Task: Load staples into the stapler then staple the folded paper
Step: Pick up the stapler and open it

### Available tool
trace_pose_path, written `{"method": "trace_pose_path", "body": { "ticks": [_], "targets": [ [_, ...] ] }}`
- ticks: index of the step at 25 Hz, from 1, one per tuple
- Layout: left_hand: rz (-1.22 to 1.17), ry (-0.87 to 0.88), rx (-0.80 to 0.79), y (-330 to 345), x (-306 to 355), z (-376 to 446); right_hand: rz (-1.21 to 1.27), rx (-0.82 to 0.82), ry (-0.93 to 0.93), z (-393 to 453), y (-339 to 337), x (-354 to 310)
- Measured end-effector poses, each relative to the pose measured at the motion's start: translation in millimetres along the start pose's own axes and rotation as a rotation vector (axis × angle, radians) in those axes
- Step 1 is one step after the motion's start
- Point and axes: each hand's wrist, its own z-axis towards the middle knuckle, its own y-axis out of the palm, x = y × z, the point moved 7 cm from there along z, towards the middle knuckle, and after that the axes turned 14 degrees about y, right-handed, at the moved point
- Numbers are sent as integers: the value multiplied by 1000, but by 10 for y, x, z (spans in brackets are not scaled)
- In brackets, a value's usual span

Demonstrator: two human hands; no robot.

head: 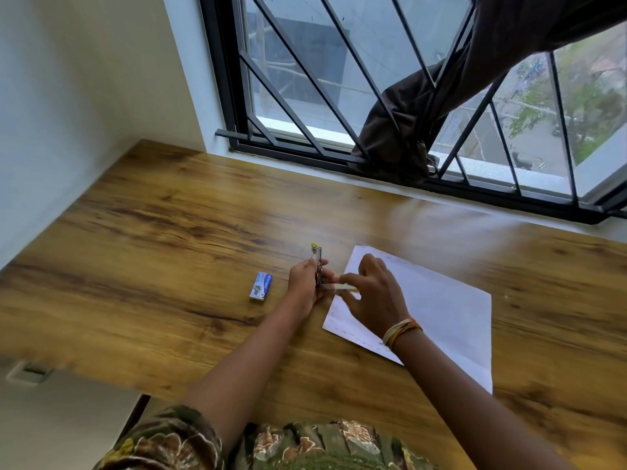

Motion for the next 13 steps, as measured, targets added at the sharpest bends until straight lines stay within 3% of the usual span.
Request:
{"method": "trace_pose_path", "body": {
  "ticks": [3, 7, 10, 13],
  "targets": [
    [-148, -57, 29, -2, -29, 54, 184, -118, -12, -194, 43, -170],
    [-132, -68, -30, -24, -17, 5, 321, -373, 28, -282, 226, -234],
    [-1, -10, -65, -46, 8, 17, 396, -240, 140, -97, 234, -152],
    [-3, 1, -119, -18, 33, -23, 202, -161, 195, 137, 199, -118]
  ]
}}
